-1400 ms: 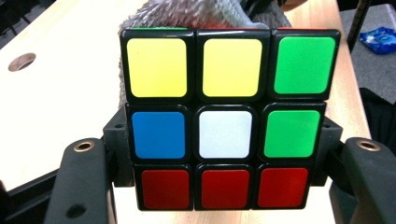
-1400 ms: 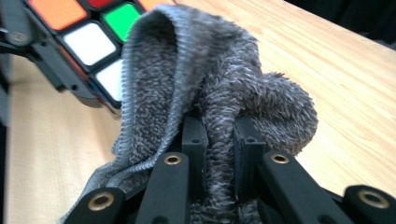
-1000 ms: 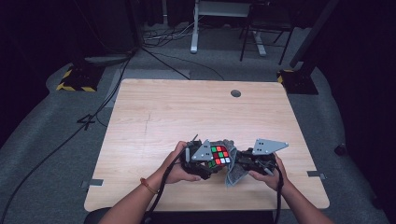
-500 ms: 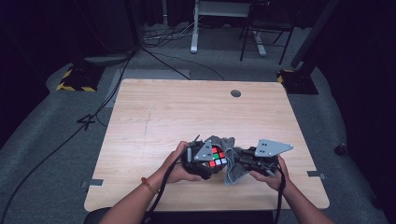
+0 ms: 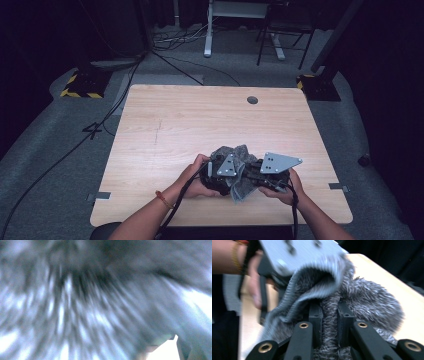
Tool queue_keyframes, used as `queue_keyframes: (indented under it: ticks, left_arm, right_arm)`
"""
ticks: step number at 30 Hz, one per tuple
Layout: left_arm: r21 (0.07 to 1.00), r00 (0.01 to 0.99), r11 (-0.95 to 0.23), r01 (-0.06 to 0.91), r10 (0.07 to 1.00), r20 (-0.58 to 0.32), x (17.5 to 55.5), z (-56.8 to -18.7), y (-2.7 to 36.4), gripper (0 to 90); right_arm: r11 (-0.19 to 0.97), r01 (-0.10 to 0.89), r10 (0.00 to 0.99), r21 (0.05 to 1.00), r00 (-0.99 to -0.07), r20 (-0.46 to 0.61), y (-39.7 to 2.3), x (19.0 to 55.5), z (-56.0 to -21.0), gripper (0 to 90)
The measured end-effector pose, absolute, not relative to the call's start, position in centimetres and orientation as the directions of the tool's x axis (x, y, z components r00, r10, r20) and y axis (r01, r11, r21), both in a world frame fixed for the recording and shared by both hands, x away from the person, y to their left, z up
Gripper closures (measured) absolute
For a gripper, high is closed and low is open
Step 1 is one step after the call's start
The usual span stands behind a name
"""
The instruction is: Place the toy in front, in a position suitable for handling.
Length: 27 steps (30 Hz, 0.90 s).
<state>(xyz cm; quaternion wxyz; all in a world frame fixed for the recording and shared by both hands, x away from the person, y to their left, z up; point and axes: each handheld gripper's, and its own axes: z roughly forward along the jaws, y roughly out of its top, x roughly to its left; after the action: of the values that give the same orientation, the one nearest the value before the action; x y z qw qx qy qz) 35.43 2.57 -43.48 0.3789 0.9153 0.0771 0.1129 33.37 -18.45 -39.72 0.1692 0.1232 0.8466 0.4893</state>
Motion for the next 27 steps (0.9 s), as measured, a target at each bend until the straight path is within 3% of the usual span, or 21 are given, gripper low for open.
queue_keyframes:
  ticks: [8, 27]
  left_arm:
    - [0.739, 0.954, -0.671, 0.064, 0.258, 0.152, 35.8, -42.6, 4.2, 33.4]
    - [0.687, 0.963, -0.725, 0.05, 0.216, 0.159, 35.3, -43.9, 1.9, 33.5]
  right_arm:
    - [0.472, 0.123, 0.441, 0.873, -0.891, -0.113, -20.5, 34.8, -40.8, 78.6]
    - [0.486, 0.031, 0.348, 0.874, -0.923, -0.16, -18.1, 32.7, -40.0, 78.5]
